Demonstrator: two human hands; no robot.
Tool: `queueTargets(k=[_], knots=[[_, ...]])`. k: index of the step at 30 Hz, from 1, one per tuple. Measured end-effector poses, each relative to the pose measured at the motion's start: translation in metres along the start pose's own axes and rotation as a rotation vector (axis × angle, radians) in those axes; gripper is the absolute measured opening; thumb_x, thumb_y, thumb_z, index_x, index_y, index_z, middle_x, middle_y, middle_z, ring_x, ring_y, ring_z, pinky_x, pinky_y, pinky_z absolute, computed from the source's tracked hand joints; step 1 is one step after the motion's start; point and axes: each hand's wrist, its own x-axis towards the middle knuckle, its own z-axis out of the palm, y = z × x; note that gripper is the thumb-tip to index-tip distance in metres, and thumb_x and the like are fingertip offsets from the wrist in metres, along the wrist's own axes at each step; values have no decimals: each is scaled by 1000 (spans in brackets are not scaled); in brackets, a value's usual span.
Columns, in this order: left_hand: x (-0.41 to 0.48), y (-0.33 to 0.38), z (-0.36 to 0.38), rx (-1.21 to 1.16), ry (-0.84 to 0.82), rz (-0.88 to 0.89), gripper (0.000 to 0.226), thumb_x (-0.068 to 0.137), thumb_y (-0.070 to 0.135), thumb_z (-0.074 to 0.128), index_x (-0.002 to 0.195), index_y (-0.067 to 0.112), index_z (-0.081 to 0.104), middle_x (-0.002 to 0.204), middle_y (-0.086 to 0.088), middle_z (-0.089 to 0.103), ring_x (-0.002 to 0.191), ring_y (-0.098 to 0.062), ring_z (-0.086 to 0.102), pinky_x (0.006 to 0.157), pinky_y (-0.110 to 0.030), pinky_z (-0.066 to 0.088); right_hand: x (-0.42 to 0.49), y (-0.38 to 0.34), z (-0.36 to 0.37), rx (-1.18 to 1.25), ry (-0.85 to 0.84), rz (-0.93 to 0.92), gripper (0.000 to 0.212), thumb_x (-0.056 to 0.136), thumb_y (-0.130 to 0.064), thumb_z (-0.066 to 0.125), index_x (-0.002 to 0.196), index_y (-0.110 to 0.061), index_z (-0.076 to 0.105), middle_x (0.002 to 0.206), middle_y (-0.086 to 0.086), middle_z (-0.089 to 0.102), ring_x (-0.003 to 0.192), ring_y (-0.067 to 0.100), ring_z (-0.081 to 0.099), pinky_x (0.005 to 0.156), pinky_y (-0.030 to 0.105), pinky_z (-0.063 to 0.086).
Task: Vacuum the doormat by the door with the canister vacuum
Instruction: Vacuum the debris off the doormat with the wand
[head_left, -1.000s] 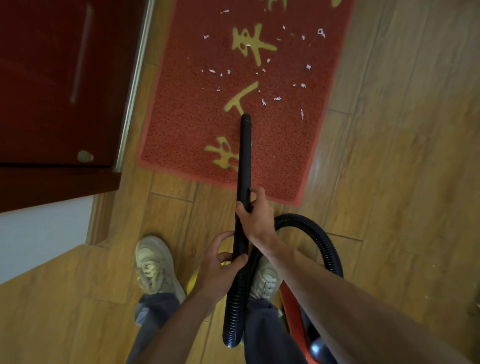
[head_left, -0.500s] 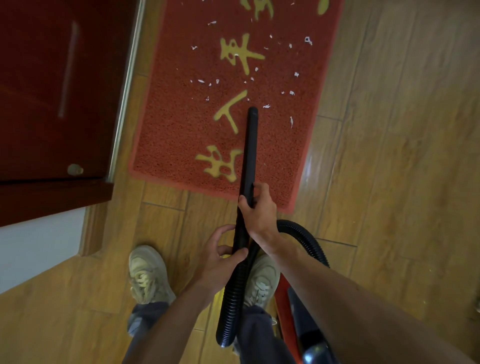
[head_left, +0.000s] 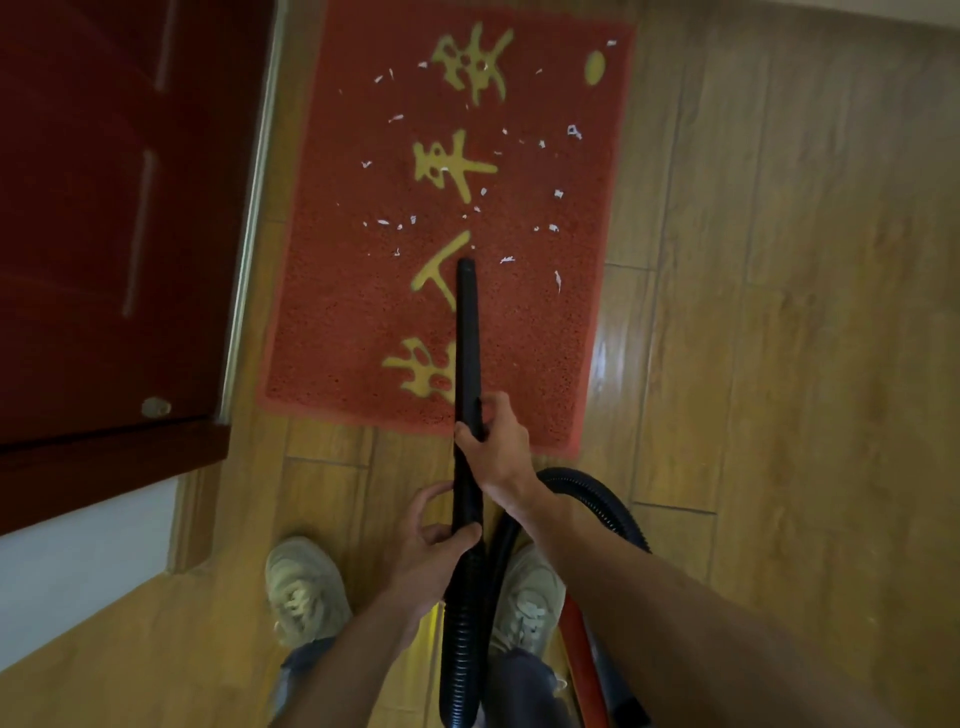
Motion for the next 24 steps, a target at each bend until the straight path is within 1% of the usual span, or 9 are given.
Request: queueTargets(k=[5, 9, 11, 13, 15, 17, 20, 22, 24], knots=[[0, 15, 1, 45, -3, -8, 44, 91, 9, 68, 121, 37, 56, 83, -13, 75, 64, -15, 69, 58, -30, 54, 3, -5, -3, -10, 34, 22, 32, 97, -20, 60, 125, -13, 47, 92, 2, 62, 69, 9, 58, 51, 13, 45], [1, 27, -6, 60, -42, -31, 42, 91, 10, 67, 120, 38, 56, 88, -13, 75, 63, -14, 69, 53, -28, 55, 5, -7, 3, -2, 98, 21, 33, 96, -20, 62, 126, -13, 50, 96, 2, 64, 75, 12, 61, 59, 18, 48], [3, 31, -13, 68, -63, -29, 41, 92, 10, 67, 119, 39, 55, 87, -11, 75, 65, -15, 70, 56, -30, 56, 7, -11, 7, 1, 135, 12, 34, 96, -21, 63, 126, -13, 50, 99, 3, 65, 79, 15, 63, 63, 21, 50], [5, 34, -21, 76, -74, -24, 41, 92, 10, 67, 120, 38, 55, 88, -13, 75, 68, -17, 69, 58, -31, 55, 9, -15, 12, -20, 145, 17, 36, 95, -22, 64, 127, -12, 50, 100, 3, 65, 84, 17, 64, 69, 27, 52], [7, 36, -30, 93, -85, -18, 41, 92, 10, 67, 119, 39, 55, 88, -14, 75, 70, -19, 69, 60, -33, 55, 10, -20, 18, -30, 162, 16, 36, 95, -23, 65, 126, -12, 51, 99, 1, 64, 85, 18, 64, 72, 30, 53], [10, 39, -38, 106, -100, -11, 41, 92, 11, 66, 117, 41, 55, 88, -15, 74, 71, -21, 69, 63, -36, 56, 13, -25, 24, -37, 187, 9, 36, 94, -23, 65, 126, -12, 52, 96, 0, 63, 83, 17, 63, 68, 27, 53], [13, 43, -49, 126, -117, -26, 40, 92, 11, 66, 117, 39, 56, 90, -17, 74, 73, -24, 68, 67, -40, 57, 14, -29, 33, -67, 199, 45, 35, 94, -23, 66, 125, -14, 52, 94, -2, 62, 75, 11, 59, 56, 11, 43], [13, 44, -57, 128, -141, -38, 39, 92, 10, 66, 116, 39, 56, 89, -18, 73, 73, -24, 68, 69, -41, 56, 12, -31, 39, -65, 226, 53, 34, 93, -23, 67, 122, -16, 52, 93, -2, 64, 72, 10, 59, 55, 12, 42], [12, 44, -63, 142, -167, -48, 39, 92, 10, 65, 113, 42, 56, 82, -12, 73, 74, -21, 68, 72, -42, 58, 7, -32, 43, -43, 259, 46, 32, 92, -23, 67, 120, -16, 52, 90, -1, 65, 71, 12, 60, 58, 18, 43]])
